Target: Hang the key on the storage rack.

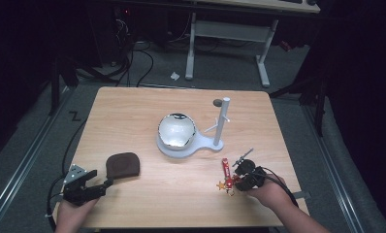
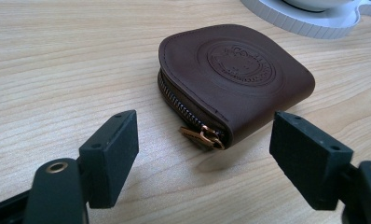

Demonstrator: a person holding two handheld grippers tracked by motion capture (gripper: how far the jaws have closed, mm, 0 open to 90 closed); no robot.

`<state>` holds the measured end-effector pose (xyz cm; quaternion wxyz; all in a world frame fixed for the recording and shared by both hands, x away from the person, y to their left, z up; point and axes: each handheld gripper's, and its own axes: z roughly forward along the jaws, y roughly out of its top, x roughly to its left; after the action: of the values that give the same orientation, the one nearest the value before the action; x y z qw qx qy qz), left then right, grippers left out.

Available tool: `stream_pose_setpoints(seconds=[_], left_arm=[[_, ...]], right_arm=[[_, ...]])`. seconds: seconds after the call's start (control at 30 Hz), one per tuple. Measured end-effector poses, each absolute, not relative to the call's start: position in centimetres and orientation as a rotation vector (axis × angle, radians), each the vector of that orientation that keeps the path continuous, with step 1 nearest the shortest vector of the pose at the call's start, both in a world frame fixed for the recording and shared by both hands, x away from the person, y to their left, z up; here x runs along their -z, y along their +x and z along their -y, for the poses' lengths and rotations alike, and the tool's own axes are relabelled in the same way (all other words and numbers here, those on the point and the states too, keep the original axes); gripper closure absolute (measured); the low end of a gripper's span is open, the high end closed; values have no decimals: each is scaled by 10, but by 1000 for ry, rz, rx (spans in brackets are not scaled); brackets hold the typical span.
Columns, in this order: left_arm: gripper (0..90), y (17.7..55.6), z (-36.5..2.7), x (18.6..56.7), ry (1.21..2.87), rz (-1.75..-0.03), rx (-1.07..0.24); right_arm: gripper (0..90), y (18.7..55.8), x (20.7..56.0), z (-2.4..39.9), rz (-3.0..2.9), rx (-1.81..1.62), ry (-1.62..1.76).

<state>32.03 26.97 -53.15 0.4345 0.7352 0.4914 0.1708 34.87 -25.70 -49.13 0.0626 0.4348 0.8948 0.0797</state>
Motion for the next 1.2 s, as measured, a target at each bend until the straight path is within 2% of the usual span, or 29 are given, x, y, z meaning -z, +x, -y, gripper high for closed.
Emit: stream_pose_setpoints(seconds=[0.47,1.2], left_arm=[[246,319,-271,531,1815,-1226,-441],[241,320,-269,531,1812,-1212,-441]], right_arm=[[665,352,487,261,-2735,-243,1343],[666,336,427,296,-2677,-304,1417]])
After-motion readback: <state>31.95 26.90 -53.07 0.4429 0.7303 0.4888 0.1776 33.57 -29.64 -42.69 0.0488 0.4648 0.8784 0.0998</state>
